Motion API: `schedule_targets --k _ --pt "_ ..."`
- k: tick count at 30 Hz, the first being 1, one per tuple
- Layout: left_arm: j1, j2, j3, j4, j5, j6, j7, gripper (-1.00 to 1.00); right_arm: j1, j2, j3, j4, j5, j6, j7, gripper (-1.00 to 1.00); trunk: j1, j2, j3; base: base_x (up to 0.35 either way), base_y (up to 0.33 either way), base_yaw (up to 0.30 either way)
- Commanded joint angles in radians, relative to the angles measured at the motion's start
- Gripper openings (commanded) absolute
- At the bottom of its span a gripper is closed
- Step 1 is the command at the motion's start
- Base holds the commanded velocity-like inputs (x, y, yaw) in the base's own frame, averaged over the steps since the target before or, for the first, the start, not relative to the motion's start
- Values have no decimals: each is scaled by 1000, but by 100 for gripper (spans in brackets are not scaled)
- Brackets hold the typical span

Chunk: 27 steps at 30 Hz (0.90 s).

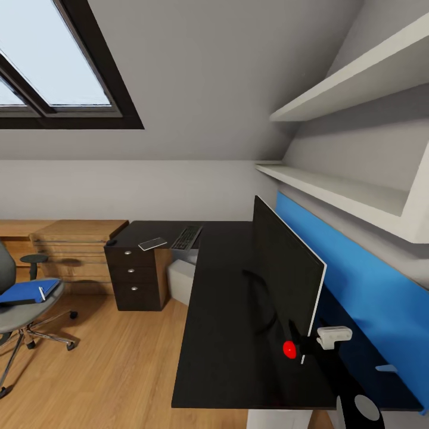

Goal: In the bedroom, organize the workspace by keeping the computer under the desk, ensuring the monitor is on the desk, placing the keyboard on the desk next to the monitor, placing the mouse on the desk next to the keyboard, moving the folder from the swivel chair onto the desk next to the mouse, stacking the notebook on top of the folder with the pen on top of the notebook, and positioning the swivel chair next to the desk.

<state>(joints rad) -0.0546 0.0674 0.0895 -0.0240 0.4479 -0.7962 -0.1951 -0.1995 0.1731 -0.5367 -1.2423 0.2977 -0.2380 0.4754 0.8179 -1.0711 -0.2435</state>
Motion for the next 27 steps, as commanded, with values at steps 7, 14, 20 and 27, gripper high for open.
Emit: schedule_targets --k 7,14,20,27 --pt "-1 1 7 1 3 -1 -10 100 -1 1 -5 0 11 -6 5 100 0 -1 -1 0 10 0" --pt "-1 0 7 1 3 -1 -10 100 -1 1 -5 0 11 -6 5 100 0 -1 -1 0 89 0" --pt "-1 1 7 1 3 -1 -10 100 -1 1 -5 1 11 -6 5 100 0 -1 -1 0 14 0" --pt "-1 2 7 1 3 -1 -10 100 -1 1 -5 1 11 -6 5 100 0 -1 -1 0 2 0"
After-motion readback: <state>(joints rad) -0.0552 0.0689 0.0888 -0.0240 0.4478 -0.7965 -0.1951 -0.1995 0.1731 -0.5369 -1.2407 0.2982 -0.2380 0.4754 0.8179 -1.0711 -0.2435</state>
